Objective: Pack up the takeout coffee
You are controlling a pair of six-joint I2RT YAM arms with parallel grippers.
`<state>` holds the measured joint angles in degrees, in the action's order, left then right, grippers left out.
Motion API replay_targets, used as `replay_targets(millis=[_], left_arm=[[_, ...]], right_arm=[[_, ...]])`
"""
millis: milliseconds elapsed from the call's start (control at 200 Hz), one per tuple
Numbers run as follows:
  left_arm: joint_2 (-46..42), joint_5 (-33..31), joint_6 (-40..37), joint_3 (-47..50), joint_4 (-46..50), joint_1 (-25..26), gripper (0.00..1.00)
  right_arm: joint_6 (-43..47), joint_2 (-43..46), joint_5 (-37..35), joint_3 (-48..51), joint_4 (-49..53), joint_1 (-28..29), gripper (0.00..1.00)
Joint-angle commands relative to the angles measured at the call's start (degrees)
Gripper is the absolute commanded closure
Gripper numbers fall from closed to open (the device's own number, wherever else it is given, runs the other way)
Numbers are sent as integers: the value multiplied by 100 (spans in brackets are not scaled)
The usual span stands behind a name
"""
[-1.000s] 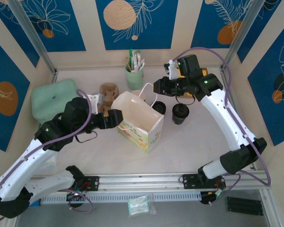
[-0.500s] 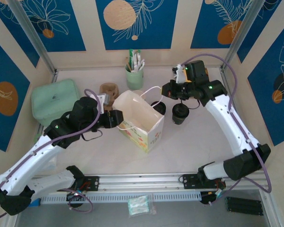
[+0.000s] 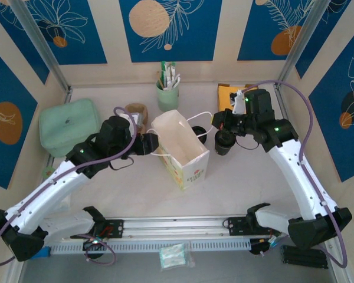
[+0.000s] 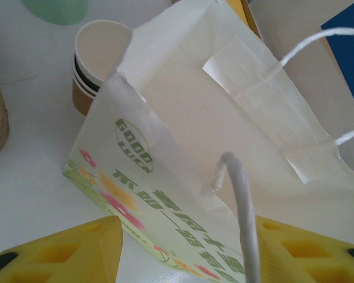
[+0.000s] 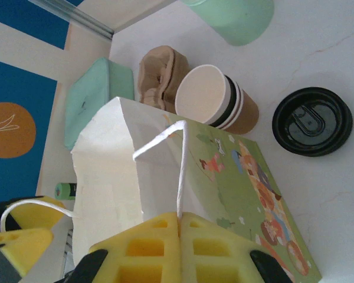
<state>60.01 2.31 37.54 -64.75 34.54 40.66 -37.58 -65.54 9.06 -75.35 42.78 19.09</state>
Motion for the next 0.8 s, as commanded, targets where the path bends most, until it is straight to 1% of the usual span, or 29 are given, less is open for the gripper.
replay_targets(millis=[0,155,295,535,795], left_arm=[[72,33,-181,13,-244,-204,45],[158,177,-248,6,-334,-420,45],[256,308,-317,-107,-386,-642,48],[518,518,-501,-360,-418,-925,49],[797,735,-704,-591,-376,-1194,49]], right_arm=[[-228,270,-181,169,-94,33,100],[-384,489,-322,420,-125,33,100],[-484,641,-438,512,-130,33,100],[-642,727,-405,674,-207,68,100],[-825,779,-439,908,-354,239,100]])
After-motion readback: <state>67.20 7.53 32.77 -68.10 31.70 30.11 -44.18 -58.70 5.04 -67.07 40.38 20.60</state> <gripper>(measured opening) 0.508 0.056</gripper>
